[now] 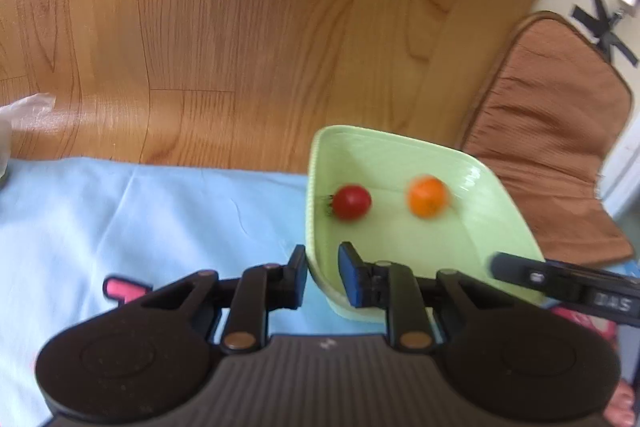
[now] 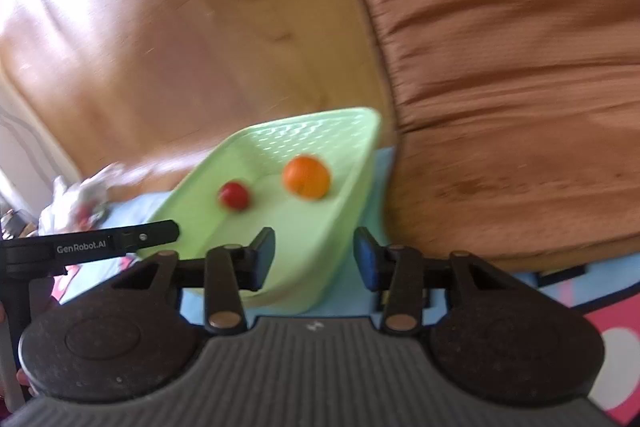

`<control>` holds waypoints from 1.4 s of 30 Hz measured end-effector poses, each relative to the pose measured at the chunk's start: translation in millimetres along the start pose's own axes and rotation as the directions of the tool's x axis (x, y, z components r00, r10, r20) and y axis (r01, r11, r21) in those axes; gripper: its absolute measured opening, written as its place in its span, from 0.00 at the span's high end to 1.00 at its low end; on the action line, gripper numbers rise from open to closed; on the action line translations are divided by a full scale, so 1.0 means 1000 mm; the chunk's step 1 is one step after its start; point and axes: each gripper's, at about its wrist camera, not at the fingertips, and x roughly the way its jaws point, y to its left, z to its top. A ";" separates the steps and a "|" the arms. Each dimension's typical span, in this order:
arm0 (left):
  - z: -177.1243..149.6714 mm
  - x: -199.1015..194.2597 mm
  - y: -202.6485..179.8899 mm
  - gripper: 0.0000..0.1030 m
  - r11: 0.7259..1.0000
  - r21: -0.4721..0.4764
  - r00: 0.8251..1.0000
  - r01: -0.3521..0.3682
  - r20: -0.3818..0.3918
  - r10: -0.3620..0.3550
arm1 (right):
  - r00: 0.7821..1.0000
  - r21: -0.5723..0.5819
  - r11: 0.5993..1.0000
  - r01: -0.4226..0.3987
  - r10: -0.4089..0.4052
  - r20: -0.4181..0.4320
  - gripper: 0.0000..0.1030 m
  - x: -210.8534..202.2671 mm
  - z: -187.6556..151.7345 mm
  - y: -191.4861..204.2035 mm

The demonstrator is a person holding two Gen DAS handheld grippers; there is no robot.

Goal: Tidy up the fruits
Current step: 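Carry both fruits to the green basket and open both tools to drop them, then return both tools to the fruit pile and approach the orange and green tomato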

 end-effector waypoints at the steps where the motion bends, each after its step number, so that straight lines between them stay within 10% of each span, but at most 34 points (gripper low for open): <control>1: -0.005 -0.006 -0.001 0.80 1.000 0.009 1.000 -0.006 -0.001 0.006 | 1.000 -0.017 1.000 0.014 -0.014 0.007 0.53 -0.001 -0.001 0.005; 14: -0.086 -0.151 -0.007 0.61 0.995 0.088 0.970 0.051 0.231 -0.070 | 0.983 -0.166 0.985 -0.050 0.078 0.167 0.53 -0.122 -0.059 0.015; 21: -0.141 -0.157 -0.015 0.56 0.993 0.071 0.983 0.091 0.155 -0.101 | 0.990 -0.259 0.965 0.033 0.003 0.139 0.53 -0.151 -0.132 0.022; 32: -0.160 -0.129 -0.036 0.61 0.995 0.094 0.991 0.024 0.130 -0.037 | 0.992 -0.452 0.883 0.125 -0.099 0.081 0.55 -0.104 -0.134 0.057; 34: -0.164 -0.130 -0.037 0.62 0.995 0.096 0.989 0.018 0.142 -0.031 | 0.993 -0.458 0.881 0.119 -0.100 0.066 0.71 -0.100 -0.134 0.057; 42: -0.193 -0.169 -0.027 0.62 0.992 0.088 0.984 0.095 0.140 -0.106 | 0.997 -0.439 0.896 0.065 -0.038 0.071 0.72 -0.140 -0.165 0.059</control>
